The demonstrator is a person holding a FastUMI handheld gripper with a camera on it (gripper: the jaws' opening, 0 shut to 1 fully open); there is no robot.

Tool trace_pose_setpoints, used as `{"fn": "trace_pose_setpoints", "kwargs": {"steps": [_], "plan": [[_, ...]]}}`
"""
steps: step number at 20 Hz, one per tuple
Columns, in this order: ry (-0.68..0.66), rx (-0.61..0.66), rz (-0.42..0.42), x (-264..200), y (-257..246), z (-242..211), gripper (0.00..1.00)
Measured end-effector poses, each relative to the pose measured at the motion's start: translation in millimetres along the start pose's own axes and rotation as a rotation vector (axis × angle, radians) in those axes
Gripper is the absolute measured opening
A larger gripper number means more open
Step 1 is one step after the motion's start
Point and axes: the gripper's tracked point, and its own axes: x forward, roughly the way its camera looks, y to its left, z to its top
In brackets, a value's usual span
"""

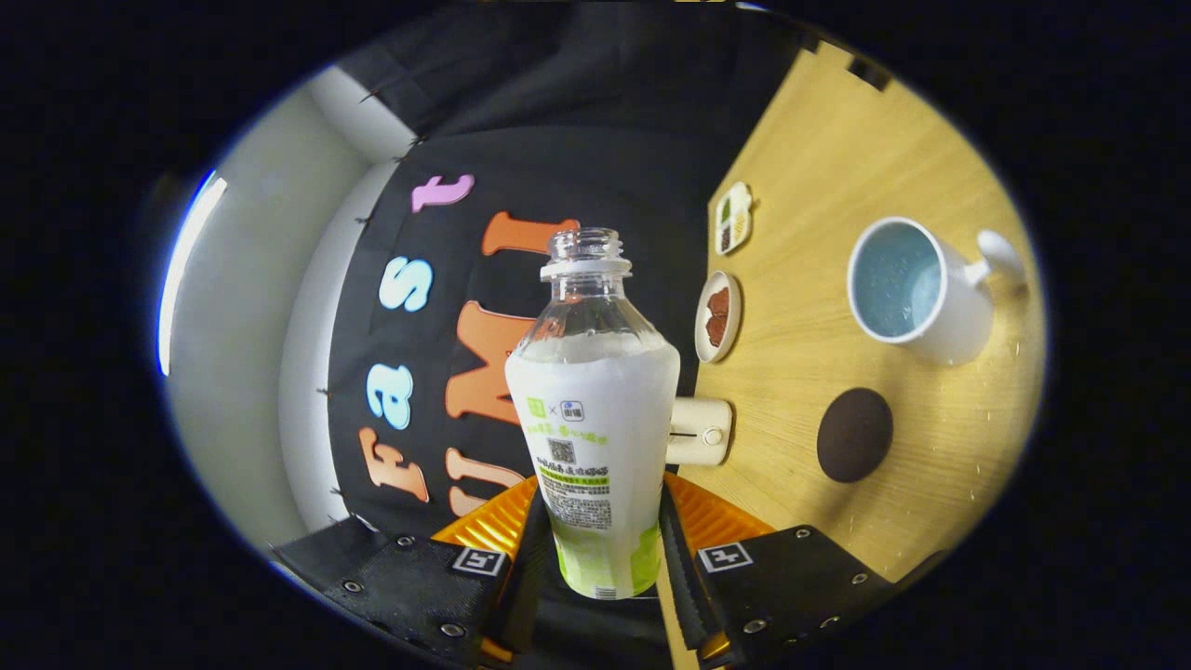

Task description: Take the bottle from table, then pour the juice into the cup, finally place the bottle on the coaster

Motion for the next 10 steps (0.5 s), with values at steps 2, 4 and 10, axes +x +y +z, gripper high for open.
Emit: {"fn": "trace_pose_setpoints", "kwargs": {"steps": [2, 4, 10], "plan": [[-0.013, -0.168, 0.022, 1, 10, 4, 0.6], [-0.023, -0.311, 0.043, 1, 20, 7, 0.6], [-0.054, -0.678, 0.116, 7, 35, 7, 0.6]]}}
